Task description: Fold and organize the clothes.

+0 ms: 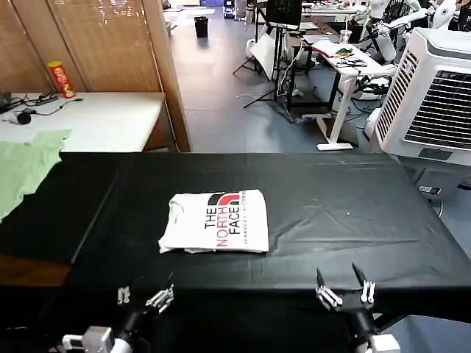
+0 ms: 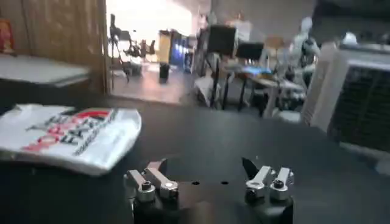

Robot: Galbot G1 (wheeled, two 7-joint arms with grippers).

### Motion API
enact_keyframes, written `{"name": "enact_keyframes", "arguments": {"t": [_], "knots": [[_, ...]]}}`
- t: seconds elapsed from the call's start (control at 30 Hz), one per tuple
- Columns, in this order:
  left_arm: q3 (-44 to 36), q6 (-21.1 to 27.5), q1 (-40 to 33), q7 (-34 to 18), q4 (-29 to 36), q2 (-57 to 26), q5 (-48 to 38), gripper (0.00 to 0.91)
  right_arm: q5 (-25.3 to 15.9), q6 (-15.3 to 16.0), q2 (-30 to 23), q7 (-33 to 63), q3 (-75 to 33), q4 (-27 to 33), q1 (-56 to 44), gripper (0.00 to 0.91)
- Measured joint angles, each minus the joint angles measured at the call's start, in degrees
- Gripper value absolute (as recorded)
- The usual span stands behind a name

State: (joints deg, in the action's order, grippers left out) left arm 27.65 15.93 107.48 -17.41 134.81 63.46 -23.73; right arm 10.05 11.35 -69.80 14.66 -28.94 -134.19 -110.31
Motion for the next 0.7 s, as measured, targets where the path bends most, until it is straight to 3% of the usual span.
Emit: {"name": "enact_keyframes", "arguments": {"t": [0.17,0.7], "knots": [[1.0,1.8,0.0,-0.3,0.9,0.0,-0.9,0.878,0.6,0.3,-1.0,0.9,1.7,-0.4,-3.2,0.878],[0.9,0.1,-0.9,0.5,0.3,0.1,0.5,0.878,0.3,0.4,-1.5,0.6,3.6,0.3,-4.0,0.878]]}}
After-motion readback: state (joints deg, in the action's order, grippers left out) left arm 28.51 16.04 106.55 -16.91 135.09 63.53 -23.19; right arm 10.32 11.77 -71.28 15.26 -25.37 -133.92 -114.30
